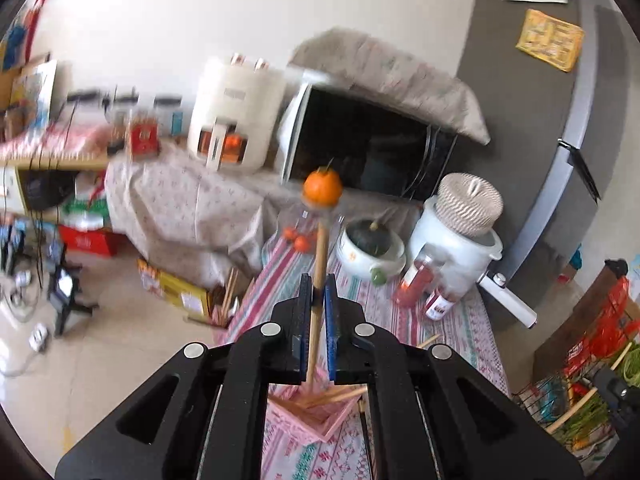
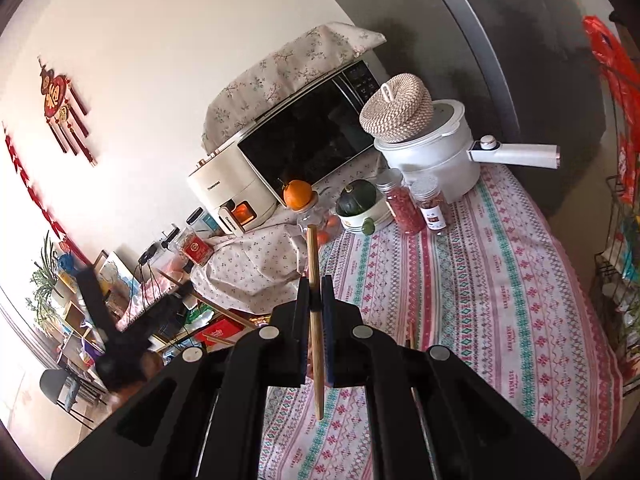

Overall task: Organize utensils
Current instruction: 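Carry both held chopsticks up and over the pink holder, then lower both chopsticks into the pink holder and open both tools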

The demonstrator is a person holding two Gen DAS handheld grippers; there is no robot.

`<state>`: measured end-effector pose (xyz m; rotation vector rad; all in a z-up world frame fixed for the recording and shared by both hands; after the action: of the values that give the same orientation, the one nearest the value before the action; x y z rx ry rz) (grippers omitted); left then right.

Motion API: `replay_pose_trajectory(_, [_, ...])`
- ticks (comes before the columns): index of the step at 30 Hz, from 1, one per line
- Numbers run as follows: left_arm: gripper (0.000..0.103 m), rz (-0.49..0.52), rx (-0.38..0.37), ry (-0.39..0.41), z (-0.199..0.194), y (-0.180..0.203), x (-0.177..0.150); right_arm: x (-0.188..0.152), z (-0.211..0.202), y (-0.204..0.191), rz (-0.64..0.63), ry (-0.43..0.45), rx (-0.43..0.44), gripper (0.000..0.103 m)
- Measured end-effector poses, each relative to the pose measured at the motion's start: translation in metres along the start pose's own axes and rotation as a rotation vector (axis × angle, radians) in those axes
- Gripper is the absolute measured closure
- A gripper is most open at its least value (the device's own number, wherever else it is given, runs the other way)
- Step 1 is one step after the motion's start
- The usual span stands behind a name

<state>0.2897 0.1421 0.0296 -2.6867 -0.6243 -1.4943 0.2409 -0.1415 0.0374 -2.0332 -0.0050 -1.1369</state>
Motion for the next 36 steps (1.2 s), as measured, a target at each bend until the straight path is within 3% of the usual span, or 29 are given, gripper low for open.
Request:
replay_pose_trajectory(10, [0.097, -0.082, -0.012, 0.076, -0.043, -0.046, 0.001, 0.029, 0.037, -0.04, -0.036, 0.051, 0.0, 0.097])
replay_pose_trajectory(17, [0.097, -0.074, -0.044, 0.055, -0.051, -0.054, -0.007, 0.039, 0.089, -0.065, -0.096, 0.062, -0.06, 0.097])
replay_pose_trajectory(24, [0.093, -0.078, -0.034, 0.019, -0.036, -0.059, -0.019, 0.004, 0.152, -0.055, -0.075, -0.016, -0.091, 0.094])
replay_pose_trajectory(34, [0.085, -0.046, -0.048, 0.021, -0.047, -0.038, -0.025, -0.017, 0.128, -0.063, -0.215, -0.032, -0.147, 0.092])
replay_pose_trajectory(36, [0.077, -0.038, -0.044, 0.015, -0.048, -0.035, -0.028, -0.02, 0.12, -0.062, -0.24, -0.033, -0.162, 0.087])
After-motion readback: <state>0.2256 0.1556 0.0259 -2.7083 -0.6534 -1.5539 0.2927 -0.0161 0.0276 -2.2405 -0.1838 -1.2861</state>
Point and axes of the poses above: each gripper's, at about its wrist camera, not at the fingertips, and z roughly the way its jaws point, y to its right, x to its top, the point moved 9 cm from there along z, roughly the way its jaws point, and after that the axes turned 9 degrees about x, right-handed, at the moved point
